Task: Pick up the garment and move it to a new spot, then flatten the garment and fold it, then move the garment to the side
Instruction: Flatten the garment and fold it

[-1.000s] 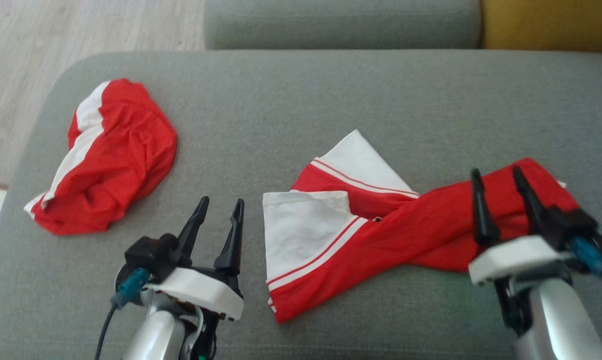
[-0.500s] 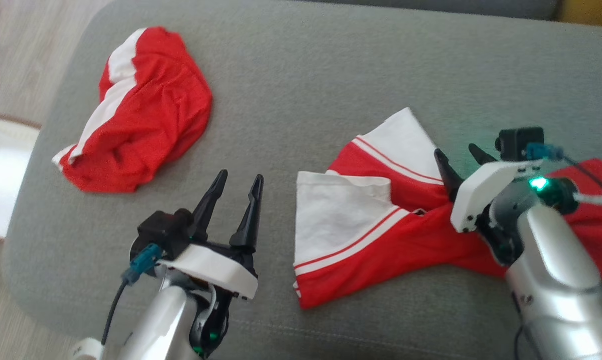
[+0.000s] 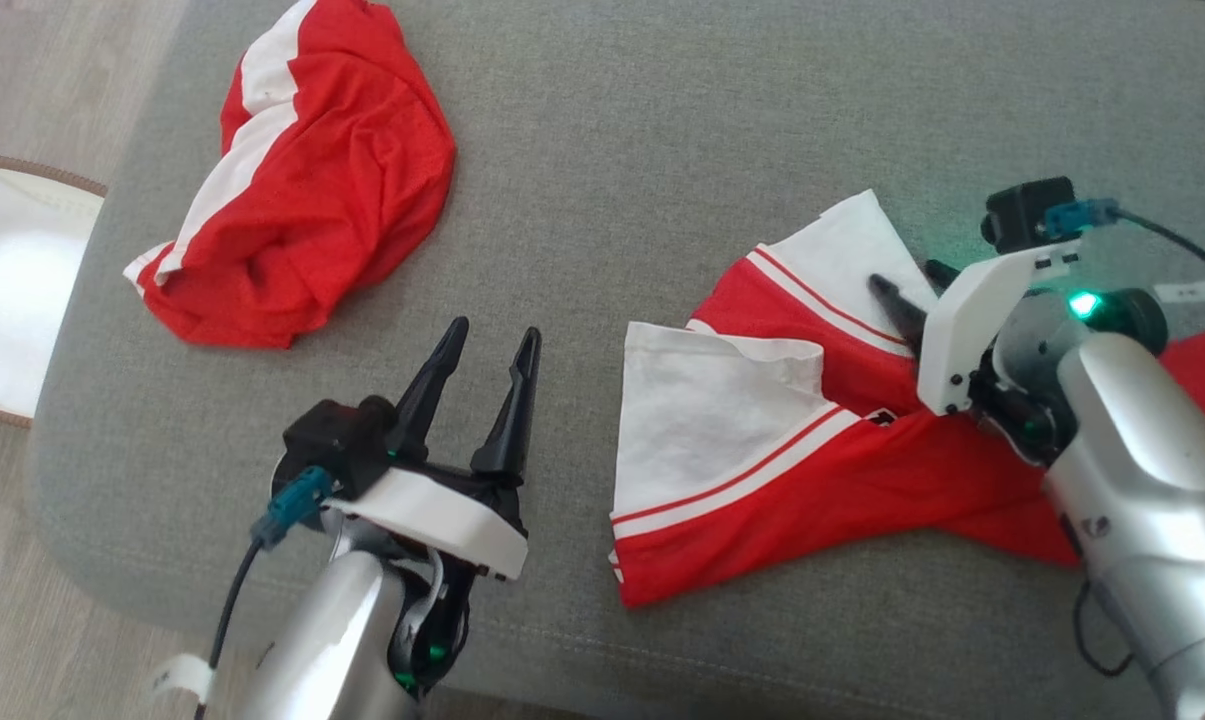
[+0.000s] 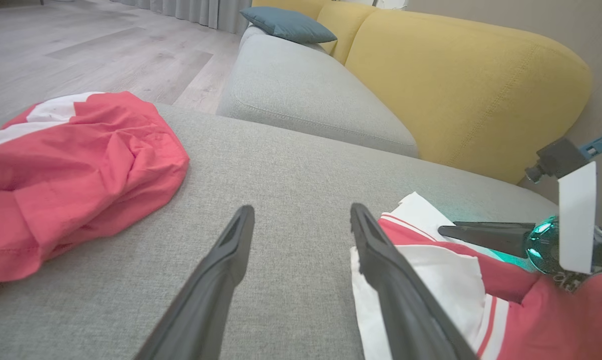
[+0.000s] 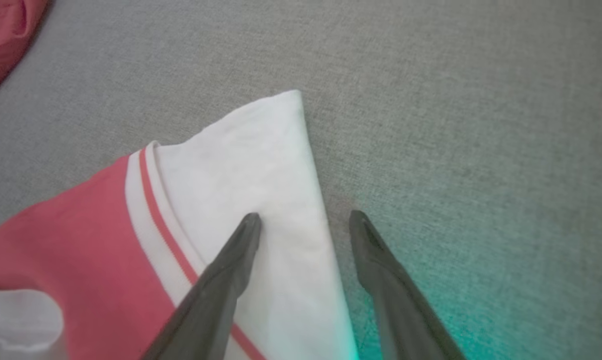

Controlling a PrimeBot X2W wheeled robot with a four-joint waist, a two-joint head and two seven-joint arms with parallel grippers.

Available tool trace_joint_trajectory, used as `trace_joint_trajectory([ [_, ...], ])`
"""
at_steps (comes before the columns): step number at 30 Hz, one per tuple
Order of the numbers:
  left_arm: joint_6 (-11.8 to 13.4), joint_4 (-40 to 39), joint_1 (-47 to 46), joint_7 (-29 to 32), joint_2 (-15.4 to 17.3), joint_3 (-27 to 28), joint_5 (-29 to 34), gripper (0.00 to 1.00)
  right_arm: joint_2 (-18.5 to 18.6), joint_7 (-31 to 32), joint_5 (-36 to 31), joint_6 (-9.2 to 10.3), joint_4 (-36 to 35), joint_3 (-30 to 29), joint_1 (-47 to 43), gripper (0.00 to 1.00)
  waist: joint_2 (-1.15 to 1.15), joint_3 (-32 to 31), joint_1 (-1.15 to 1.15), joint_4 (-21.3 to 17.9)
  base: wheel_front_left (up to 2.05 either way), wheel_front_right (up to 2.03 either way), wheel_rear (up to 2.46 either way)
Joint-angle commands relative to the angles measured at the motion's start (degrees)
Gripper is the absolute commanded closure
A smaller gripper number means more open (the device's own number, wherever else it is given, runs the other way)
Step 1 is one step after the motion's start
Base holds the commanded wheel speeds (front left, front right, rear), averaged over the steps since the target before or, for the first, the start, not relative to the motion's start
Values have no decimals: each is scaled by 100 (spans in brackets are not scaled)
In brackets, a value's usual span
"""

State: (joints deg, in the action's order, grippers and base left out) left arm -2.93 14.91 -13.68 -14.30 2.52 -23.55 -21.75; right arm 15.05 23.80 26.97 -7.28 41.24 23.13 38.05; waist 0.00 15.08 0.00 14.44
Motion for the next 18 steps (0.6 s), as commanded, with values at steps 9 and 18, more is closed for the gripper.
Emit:
trace_joint_trajectory([
  [9,39,-156,-331,-70,36,132,-63,0,505,-646,-125,-21,167,178,889,100,0,25,0,-30,0,0,0],
  [18,4,-165,-350,-70,36,110,-67,0,611,-1450,-588,-21,824,-56,2100,100,0,56,0,12,0,0,0],
])
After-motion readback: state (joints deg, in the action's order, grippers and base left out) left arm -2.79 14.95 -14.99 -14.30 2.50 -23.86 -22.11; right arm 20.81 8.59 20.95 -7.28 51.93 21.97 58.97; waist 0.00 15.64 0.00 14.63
